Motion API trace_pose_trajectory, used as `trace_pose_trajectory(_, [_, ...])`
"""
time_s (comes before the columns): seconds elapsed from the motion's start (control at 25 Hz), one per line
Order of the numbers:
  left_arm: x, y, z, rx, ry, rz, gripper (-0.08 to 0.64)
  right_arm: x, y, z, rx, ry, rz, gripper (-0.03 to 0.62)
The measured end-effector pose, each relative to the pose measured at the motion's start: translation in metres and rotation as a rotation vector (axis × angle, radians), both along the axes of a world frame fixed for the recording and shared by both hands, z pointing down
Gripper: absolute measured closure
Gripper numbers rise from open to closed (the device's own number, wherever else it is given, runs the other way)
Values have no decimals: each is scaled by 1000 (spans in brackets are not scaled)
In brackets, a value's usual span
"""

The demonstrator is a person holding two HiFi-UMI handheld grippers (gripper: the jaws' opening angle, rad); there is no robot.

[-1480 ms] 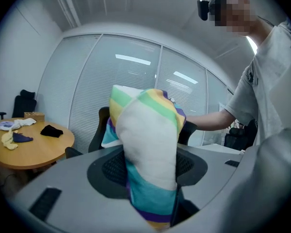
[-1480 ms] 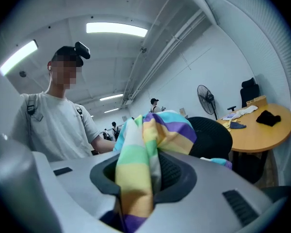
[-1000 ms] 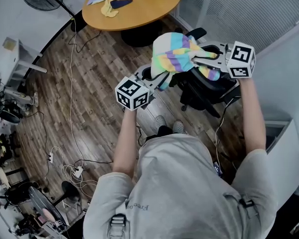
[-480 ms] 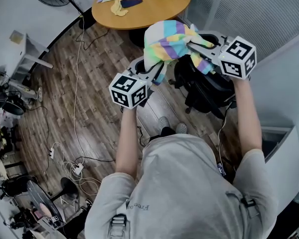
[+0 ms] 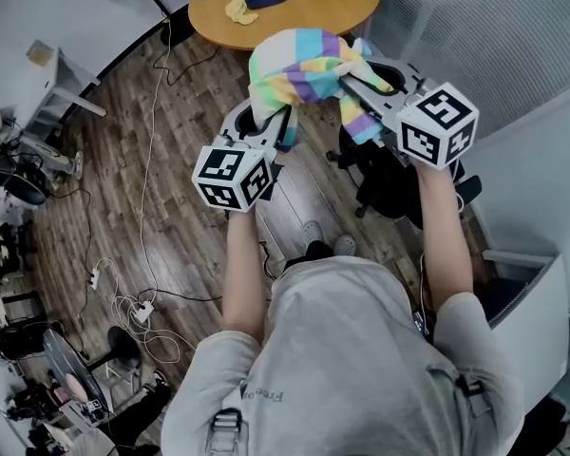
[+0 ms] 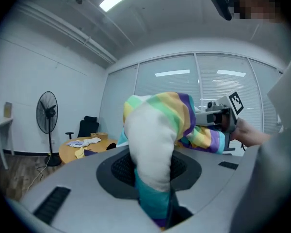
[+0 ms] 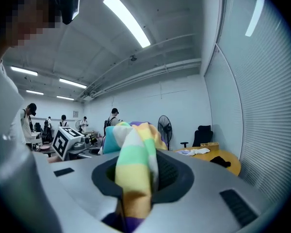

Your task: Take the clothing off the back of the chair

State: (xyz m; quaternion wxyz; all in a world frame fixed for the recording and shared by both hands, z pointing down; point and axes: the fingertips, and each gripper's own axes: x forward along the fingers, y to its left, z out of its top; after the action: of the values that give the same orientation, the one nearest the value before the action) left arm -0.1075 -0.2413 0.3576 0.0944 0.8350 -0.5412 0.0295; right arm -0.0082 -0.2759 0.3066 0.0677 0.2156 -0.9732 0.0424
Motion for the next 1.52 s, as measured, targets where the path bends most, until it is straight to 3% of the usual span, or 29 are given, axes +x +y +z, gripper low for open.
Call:
trace_pose_trajectory(0.28, [-29,9,1,-13,12,-116,433,-26,6,12,-46,-106,25,486])
trace_pose_trajectory(0.44, [-50,15,0,-12,26,-173,433,-45,12,17,-75,-127,-6,486])
trace_pose_trajectory(0.72, [-76,27,-2,-9,48,-256,433,-74,26,29,-209,-225,-102,488])
trace_pose_trajectory(1.2, [-106,26,61,-169,-67,-350,433,-96,12,111,-291,-166,19,488])
trace_pose_trajectory(1.52, [-99,31,110,-258,-93,-347,433,-90,13,171,-358,-122,97,488])
